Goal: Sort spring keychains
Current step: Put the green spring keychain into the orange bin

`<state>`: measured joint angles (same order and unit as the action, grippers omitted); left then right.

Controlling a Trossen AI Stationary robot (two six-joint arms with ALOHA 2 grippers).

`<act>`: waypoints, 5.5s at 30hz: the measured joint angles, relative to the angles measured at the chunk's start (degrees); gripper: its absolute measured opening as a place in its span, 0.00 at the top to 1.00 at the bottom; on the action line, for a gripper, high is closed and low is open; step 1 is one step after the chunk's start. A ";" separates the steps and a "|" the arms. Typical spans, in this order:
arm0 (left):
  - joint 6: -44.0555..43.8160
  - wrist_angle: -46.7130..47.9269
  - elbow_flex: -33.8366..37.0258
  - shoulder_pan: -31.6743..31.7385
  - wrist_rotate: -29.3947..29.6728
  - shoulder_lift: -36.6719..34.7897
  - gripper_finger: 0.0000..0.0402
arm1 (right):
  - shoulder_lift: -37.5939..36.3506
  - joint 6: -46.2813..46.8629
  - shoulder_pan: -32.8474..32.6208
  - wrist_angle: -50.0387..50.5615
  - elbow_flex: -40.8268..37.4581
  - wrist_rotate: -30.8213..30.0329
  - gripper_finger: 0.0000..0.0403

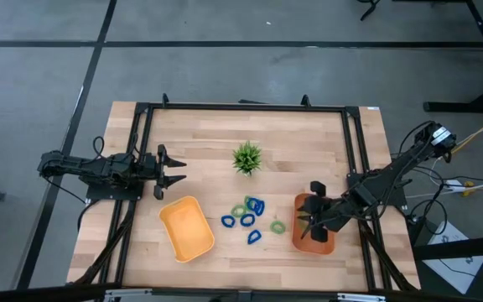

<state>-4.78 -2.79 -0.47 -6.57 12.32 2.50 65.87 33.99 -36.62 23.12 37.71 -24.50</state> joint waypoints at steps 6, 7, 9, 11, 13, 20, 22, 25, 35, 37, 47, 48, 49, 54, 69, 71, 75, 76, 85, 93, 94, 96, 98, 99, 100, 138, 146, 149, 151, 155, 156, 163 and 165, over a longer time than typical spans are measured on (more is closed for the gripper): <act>0.00 0.01 0.00 -0.01 0.00 0.02 0.51 | 0.06 -5.59 1.63 -3.11 0.00 0.04 0.71; 0.00 0.01 0.00 0.00 0.00 0.02 0.51 | 0.18 -7.06 2.31 -4.08 0.00 0.03 0.71; 0.00 0.02 0.00 -0.02 0.00 0.02 0.51 | 0.64 -10.06 3.86 -6.83 0.00 0.91 0.71; 0.00 0.00 0.00 0.00 0.00 0.02 0.51 | 1.38 -13.30 5.84 -9.56 0.00 3.63 0.71; -0.01 0.00 0.00 -0.01 0.00 0.00 0.51 | 2.44 -16.53 7.86 -12.08 0.02 6.82 0.71; 0.00 0.00 0.00 -0.02 0.00 0.02 0.51 | 7.68 -28.69 12.99 -21.18 0.26 15.01 0.71; 0.00 0.00 0.00 0.00 0.00 0.00 0.51 | 9.51 -31.79 13.73 -21.81 1.62 16.37 0.71; 0.00 0.00 0.00 0.00 0.00 0.01 0.51 | 12.46 -35.20 14.39 -22.23 3.93 16.66 0.71; 0.00 0.00 0.00 -0.01 0.00 0.01 0.51 | 22.35 -40.49 16.93 -23.08 8.96 16.68 0.71; 0.00 0.00 0.00 0.00 0.00 0.00 0.51 | 23.71 -40.63 17.21 -23.01 9.92 16.72 0.71; 0.00 0.00 0.00 0.00 0.00 0.02 0.51 | 30.31 -45.19 18.62 -22.93 17.52 18.00 0.71; 0.00 0.00 0.00 0.00 0.00 0.02 0.51 | 31.02 -45.21 18.92 -22.65 18.36 19.04 0.71; 0.00 0.00 0.00 0.00 0.00 0.00 0.51 | 31.80 -45.25 19.23 -22.47 19.12 20.22 0.71; -0.01 0.00 0.00 -0.01 0.00 0.02 0.51 | 35.68 -46.69 20.73 -22.38 22.43 25.05 0.71; 0.00 0.01 0.00 0.00 0.00 0.01 0.51 | 44.98 -46.50 24.92 -21.91 29.70 29.74 0.71; 0.00 0.00 0.00 -0.01 0.00 0.01 0.51 | 45.94 -46.48 25.43 -21.82 30.28 29.74 0.71; 0.00 0.01 0.00 0.00 0.00 0.00 0.51 | 47.67 -46.09 26.50 -21.51 31.07 31.31 0.71; 0.00 0.04 0.00 -0.02 -0.02 0.00 0.51 | 48.06 -46.06 26.78 -21.49 31.22 32.03 0.71; -0.01 0.00 0.00 0.00 0.00 0.01 0.51 | 49.61 -42.99 28.11 -21.58 31.39 32.25 0.71; 0.00 0.00 0.00 -0.01 0.00 0.00 0.51 | 51.23 -41.50 28.98 -21.40 31.47 34.64 0.71; 0.00 0.00 0.00 -0.02 0.00 0.01 0.51 | 51.47 -41.50 29.07 -21.53 31.50 35.22 0.71; 0.00 0.00 0.00 0.00 0.00 0.01 0.51 | 51.69 -41.50 29.20 -21.58 31.50 35.81 0.71; 0.00 0.00 0.00 0.00 0.00 0.00 0.51 | 51.73 -41.50 29.24 -21.50 31.50 35.81 0.71; 0.00 0.00 0.00 -0.01 0.00 0.01 0.51 | 51.74 -41.52 29.24 -21.41 31.50 35.81 0.72; 0.00 0.00 0.00 0.00 0.00 0.00 0.51 | 51.74 -41.52 29.24 -21.33 31.50 35.81 0.72; -0.02 0.00 0.00 -0.02 -0.02 0.00 0.51 | 44.25 -47.35 26.00 -12.48 31.17 39.16 0.98; 0.00 0.00 0.00 -0.02 0.00 0.00 0.51 | 41.49 -50.21 22.20 -11.51 31.17 35.63 0.99; 0.00 0.00 0.00 0.00 0.00 0.01 0.51 | 40.40 -52.81 20.76 -11.08 31.19 34.12 0.99; 0.00 0.00 0.00 -0.02 0.00 0.02 0.51 | 39.73 -54.05 19.96 -10.83 31.19 34.04 0.99; 0.00 0.00 0.00 -0.01 0.00 0.01 0.51 | 37.99 -56.42 18.29 -12.54 30.02 33.58 0.99; 0.00 0.00 0.00 -0.02 0.00 0.00 0.51 | 37.39 -56.74 17.92 -13.69 28.97 32.82 0.99; 0.00 0.00 0.00 0.00 0.00 0.01 0.51 | 32.38 -58.76 15.57 -23.33 22.38 24.19 0.98; -0.02 0.00 0.00 0.00 -0.02 0.02 0.51 | 31.29 -58.84 15.00 -23.43 21.48 23.03 0.98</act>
<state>-4.80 -2.79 -0.47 -6.57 12.30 2.52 97.16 -24.85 -21.62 -0.31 59.19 -1.48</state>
